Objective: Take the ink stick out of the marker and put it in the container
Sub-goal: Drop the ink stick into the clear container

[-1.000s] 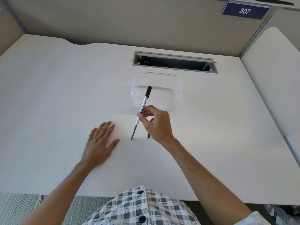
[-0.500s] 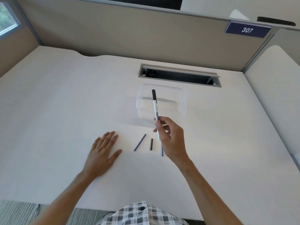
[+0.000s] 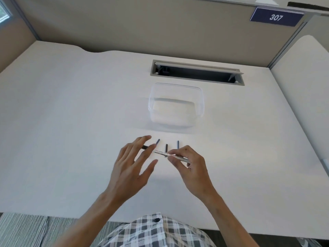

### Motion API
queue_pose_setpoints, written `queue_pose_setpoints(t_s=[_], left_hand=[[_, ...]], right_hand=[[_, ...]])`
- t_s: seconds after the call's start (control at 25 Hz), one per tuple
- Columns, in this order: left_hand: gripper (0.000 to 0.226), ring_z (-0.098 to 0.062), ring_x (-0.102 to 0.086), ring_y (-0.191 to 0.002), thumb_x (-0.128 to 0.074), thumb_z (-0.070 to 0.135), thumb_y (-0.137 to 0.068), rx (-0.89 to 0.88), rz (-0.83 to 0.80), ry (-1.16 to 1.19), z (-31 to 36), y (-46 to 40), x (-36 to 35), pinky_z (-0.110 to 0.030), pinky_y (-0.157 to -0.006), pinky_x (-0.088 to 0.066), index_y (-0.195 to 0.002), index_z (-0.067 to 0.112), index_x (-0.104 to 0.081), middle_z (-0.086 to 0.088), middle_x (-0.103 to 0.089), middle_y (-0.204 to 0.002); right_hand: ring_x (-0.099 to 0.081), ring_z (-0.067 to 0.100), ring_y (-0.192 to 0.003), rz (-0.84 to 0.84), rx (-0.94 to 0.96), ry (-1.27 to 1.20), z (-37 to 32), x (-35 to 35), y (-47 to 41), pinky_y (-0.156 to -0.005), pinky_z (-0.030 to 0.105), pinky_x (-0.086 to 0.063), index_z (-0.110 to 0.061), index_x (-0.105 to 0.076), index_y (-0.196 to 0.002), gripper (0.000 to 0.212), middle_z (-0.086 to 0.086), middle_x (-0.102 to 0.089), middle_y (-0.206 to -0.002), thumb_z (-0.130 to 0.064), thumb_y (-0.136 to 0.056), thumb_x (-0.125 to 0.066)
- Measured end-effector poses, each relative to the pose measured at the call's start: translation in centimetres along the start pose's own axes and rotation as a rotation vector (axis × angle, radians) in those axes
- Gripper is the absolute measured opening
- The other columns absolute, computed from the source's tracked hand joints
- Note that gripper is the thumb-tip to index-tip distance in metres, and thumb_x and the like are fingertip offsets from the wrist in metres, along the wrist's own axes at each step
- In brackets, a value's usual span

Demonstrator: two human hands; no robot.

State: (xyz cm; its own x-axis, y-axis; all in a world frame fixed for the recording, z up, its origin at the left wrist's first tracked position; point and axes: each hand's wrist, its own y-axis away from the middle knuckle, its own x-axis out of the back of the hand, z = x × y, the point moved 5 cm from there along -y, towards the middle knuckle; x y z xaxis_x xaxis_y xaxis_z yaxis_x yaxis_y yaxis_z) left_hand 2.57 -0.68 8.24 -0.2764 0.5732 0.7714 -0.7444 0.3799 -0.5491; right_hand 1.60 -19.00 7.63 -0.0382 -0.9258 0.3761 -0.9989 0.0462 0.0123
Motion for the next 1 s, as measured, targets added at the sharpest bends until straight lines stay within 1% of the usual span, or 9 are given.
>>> queue_pose_setpoints(t_s=[0.08,0.16,0.28,0.4,0.52,0.64,0.72,0.84,1.0], left_hand=[[0.037,-0.025,-0.054,-0.127,-0.065,0.030,-0.092,-0.070,-0.078,-0.037,0.7,-0.6,-0.5,-0.041,-0.106,-0.041,-0.123,0.010,-0.064,-0.008,-0.063,-0.132],[0.030,-0.021,-0.058,-0.123,-0.062,0.028,-0.094,-0.128,-0.131,-0.051,0.7,-0.8,-1.0,-0.042,-0.108,-0.039,-0.119,0.012,-0.067,-0.001,-0.072,-0.114],[0.023,-0.018,-0.064,-0.111,-0.059,0.024,-0.095,-0.160,-0.169,-0.042,-0.2,-0.5,-1.2,-0.041,-0.107,-0.039,-0.113,0.015,-0.069,0.003,-0.074,-0.093],[0.024,-0.017,-0.068,-0.103,-0.052,0.025,-0.097,-0.122,-0.193,-0.058,-1.8,0.3,-1.0,-0.038,-0.106,-0.038,-0.107,0.014,-0.071,0.003,-0.074,-0.092],[0.029,-0.015,-0.069,-0.098,-0.047,0.026,-0.097,-0.043,-0.201,-0.082,-4.0,1.0,-0.5,-0.036,-0.105,-0.038,-0.104,0.013,-0.072,0.002,-0.075,-0.097],[0.030,-0.015,-0.068,-0.098,-0.044,0.026,-0.097,0.006,-0.210,-0.113,-5.9,1.7,-0.2,-0.035,-0.105,-0.035,-0.102,0.014,-0.071,0.003,-0.074,-0.099],[0.030,-0.016,-0.068,-0.099,-0.042,0.026,-0.098,0.033,-0.225,-0.128,-6.8,2.1,-0.2,-0.035,-0.105,-0.034,-0.101,0.014,-0.069,0.003,-0.074,-0.099],[0.032,-0.016,-0.067,-0.103,-0.039,0.028,-0.099,0.069,-0.262,-0.133,-7.5,2.6,-0.4,-0.036,-0.106,-0.033,-0.102,0.016,-0.068,0.004,-0.073,-0.099],[0.032,-0.016,-0.067,-0.105,-0.038,0.028,-0.099,0.081,-0.268,-0.135,-7.8,3.2,-0.5,-0.036,-0.105,-0.033,-0.102,0.017,-0.068,0.005,-0.073,-0.100]], right_hand=[[-0.063,0.002,-0.090,-0.041,0.011,-0.024,-0.3,-0.3,0.2,-0.065,0.009,-0.041,-0.023,-0.076,-0.102,0.012,-0.012,-0.066,-0.091,-0.024,-0.091,-0.071],[-0.064,0.005,-0.090,-0.073,0.011,-0.054,-0.3,-0.8,0.2,-0.066,0.011,-0.041,-0.024,-0.076,-0.104,0.015,-0.010,-0.066,-0.092,-0.024,-0.089,-0.073],[-0.064,0.003,-0.091,-0.123,-0.032,-0.065,0.1,-1.7,0.2,-0.069,0.010,-0.041,-0.027,-0.076,-0.104,0.016,-0.009,-0.068,-0.094,-0.027,-0.088,-0.074],[-0.064,0.000,-0.093,-0.104,-0.071,-0.064,0.6,-2.3,-0.3,-0.069,0.012,-0.041,-0.026,-0.074,-0.104,0.016,-0.010,-0.070,-0.098,-0.030,-0.089,-0.073],[-0.064,0.001,-0.088,0.013,-0.082,-0.073,1.4,-2.5,-1.9,-0.067,0.013,-0.039,-0.023,-0.073,-0.103,0.011,-0.009,-0.071,-0.095,-0.024,-0.093,-0.068],[-0.065,0.006,-0.087,0.043,0.014,0.103,2.3,-3.1,-3.7,-0.076,0.015,-0.043,-0.021,-0.072,-0.102,0.015,-0.010,-0.069,-0.098,-0.014,-0.092,-0.063],[-0.065,0.012,-0.090,-0.021,0.101,0.336,2.7,-4.1,-5.0,-0.083,0.025,-0.045,-0.020,-0.071,-0.106,0.021,-0.007,-0.067,-0.102,-0.011,-0.091,-0.060],[-0.061,0.021,-0.104,-0.156,0.228,0.635,3.5,-5.7,-6.9,-0.088,0.029,-0.038,-0.017,-0.070,-0.115,0.031,-0.001,-0.064,-0.116,-0.006,-0.089,-0.058],[-0.055,0.025,-0.119,-0.272,0.318,0.786,4.2,-6.8,-8.2,-0.097,0.036,-0.036,-0.016,-0.070,-0.117,0.031,0.003,-0.060,-0.125,-0.007,-0.089,-0.061]])
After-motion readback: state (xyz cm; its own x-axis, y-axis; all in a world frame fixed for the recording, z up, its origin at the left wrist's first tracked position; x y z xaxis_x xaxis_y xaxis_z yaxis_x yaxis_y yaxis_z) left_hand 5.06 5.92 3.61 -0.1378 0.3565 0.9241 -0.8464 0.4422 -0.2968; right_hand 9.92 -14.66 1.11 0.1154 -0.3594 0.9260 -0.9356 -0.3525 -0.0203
